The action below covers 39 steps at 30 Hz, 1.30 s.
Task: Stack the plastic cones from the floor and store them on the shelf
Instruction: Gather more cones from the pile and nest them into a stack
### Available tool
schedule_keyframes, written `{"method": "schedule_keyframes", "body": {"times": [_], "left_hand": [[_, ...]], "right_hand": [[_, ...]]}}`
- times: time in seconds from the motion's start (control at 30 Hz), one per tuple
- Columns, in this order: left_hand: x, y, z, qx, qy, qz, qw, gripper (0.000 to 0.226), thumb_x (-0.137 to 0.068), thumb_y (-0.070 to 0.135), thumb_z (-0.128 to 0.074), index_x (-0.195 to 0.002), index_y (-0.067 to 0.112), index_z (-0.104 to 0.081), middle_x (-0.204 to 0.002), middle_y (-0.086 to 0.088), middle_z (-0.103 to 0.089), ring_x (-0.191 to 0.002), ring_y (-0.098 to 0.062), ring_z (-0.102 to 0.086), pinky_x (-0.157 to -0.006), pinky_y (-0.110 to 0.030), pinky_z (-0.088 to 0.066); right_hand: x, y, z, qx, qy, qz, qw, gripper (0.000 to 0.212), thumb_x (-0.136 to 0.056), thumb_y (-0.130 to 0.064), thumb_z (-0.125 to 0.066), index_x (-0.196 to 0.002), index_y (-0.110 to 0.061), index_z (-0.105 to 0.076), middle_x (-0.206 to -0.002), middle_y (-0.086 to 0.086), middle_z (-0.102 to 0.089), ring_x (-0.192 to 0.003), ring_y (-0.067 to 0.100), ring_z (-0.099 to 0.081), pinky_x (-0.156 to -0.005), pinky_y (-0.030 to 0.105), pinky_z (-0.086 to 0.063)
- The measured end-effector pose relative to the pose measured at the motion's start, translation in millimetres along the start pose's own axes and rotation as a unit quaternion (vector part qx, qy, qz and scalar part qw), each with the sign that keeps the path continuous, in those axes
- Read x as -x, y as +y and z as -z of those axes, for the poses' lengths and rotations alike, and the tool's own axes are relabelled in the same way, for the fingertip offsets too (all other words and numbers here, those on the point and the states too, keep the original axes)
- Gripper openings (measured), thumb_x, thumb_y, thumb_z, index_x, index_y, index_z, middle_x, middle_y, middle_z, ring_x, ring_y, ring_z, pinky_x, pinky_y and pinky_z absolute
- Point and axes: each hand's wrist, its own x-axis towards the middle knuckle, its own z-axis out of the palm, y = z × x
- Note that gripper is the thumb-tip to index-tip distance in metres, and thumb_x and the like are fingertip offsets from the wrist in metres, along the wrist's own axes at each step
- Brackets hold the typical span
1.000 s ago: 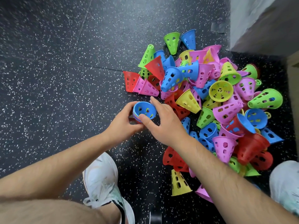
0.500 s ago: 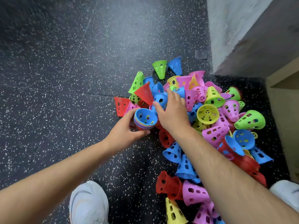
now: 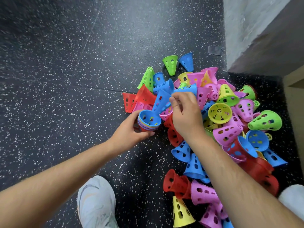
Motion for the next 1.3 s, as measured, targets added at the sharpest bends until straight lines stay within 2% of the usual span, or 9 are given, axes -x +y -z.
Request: {"method": "schedule_keyframes", "body": {"times": [0.13,0.27,0.43,0.57,0.8,0.87,1.0,1.13,1.3], "left_hand": [[2,-2,4,0.018,0.016,0.007,1.0,0.069,-0.071,0.021,-0.091,-0.129,0.035,-0.056,-0.121,0.01,-0.071,-0.109,-0.017,-0.07,-0.096,-0.031,-0.057],[6,-5,11,0.027,0.037,0.019,0.999,0.066,-0.07,0.034,-0.089,-0.128,0.035,-0.058,-0.117,0.012,-0.072,-0.106,-0.018,-0.071,-0.097,-0.046,-0.057],[9,-12,24,0.02,0.061,0.034,0.997,0.069,-0.072,0.018,-0.093,-0.13,0.028,-0.058,-0.115,0.016,-0.072,-0.106,-0.01,-0.069,-0.102,-0.046,-0.054],[8,-13,28,0.031,0.065,0.038,0.997,0.069,-0.073,0.015,-0.092,-0.132,0.024,-0.057,-0.118,0.01,-0.071,-0.107,-0.012,-0.07,-0.1,-0.045,-0.056],[9,-17,33,0.035,0.059,0.041,0.997,0.067,-0.068,0.026,-0.093,-0.125,0.033,-0.058,-0.116,0.012,-0.072,-0.105,-0.013,-0.071,-0.095,-0.037,-0.058],[11,-17,34,0.031,0.06,0.042,0.997,0.065,-0.073,0.016,-0.093,-0.124,0.033,-0.057,-0.113,0.013,-0.072,-0.102,-0.011,-0.071,-0.093,-0.03,-0.057],[13,-24,37,0.027,0.066,0.056,0.996,0.066,-0.073,0.011,-0.092,-0.128,0.028,-0.058,-0.113,0.011,-0.072,-0.103,-0.021,-0.072,-0.093,-0.037,-0.059],[19,-33,41,0.011,0.065,0.064,0.996,0.064,-0.073,0.01,-0.091,-0.124,0.033,-0.058,-0.113,0.011,-0.071,-0.102,-0.016,-0.072,-0.094,-0.033,-0.057],[31,-46,44,0.006,0.066,0.081,0.995,0.066,-0.075,0.011,-0.09,-0.128,0.029,-0.056,-0.118,0.011,-0.071,-0.108,-0.014,-0.07,-0.095,-0.022,-0.054]], "right_hand": [[16,-6,-13,-0.02,-0.075,0.082,0.994,0.009,-0.096,-0.016,-0.063,-0.101,-0.012,-0.07,-0.107,0.003,-0.056,-0.099,0.011,-0.056,-0.092,0.014,-0.041],[29,-16,-24,-0.028,-0.149,0.081,0.985,0.019,-0.093,-0.023,-0.064,-0.111,-0.018,-0.067,-0.11,-0.006,-0.058,-0.103,0.005,-0.055,-0.096,0.02,-0.042],[17,-22,-32,-0.018,-0.186,0.061,0.981,0.028,-0.098,-0.021,-0.057,-0.125,-0.017,-0.061,-0.12,-0.008,-0.059,-0.108,0.005,-0.057,-0.098,0.016,-0.04],[-10,-14,-44,0.119,-0.148,0.114,0.975,0.037,-0.087,-0.005,-0.055,-0.121,-0.014,-0.065,-0.122,0.004,-0.059,-0.114,0.027,-0.052,-0.102,0.041,-0.042],[-23,-12,-47,0.347,-0.269,0.105,0.892,0.046,-0.083,-0.016,-0.057,-0.129,-0.022,-0.063,-0.156,-0.001,-0.036,-0.136,0.028,-0.029,-0.112,0.041,-0.027],[-23,-11,-52,0.355,-0.279,0.109,0.886,0.047,-0.084,-0.018,-0.055,-0.131,-0.023,-0.062,-0.156,-0.003,-0.036,-0.137,0.027,-0.029,-0.112,0.041,-0.025],[-22,-18,-65,0.308,-0.256,0.155,0.903,0.034,-0.085,-0.02,-0.054,-0.116,-0.025,-0.067,-0.144,-0.001,-0.05,-0.135,0.026,-0.035,-0.109,0.037,-0.024],[-18,-18,-72,0.263,-0.304,0.14,0.905,0.028,-0.086,-0.016,-0.053,-0.106,-0.026,-0.07,-0.135,-0.002,-0.057,-0.134,0.025,-0.039,-0.108,0.036,-0.025],[-6,-10,-70,0.295,-0.351,0.125,0.88,0.032,-0.094,-0.023,-0.048,-0.114,-0.027,-0.072,-0.151,-0.002,-0.047,-0.143,0.026,-0.031,-0.119,0.037,-0.017]]}}
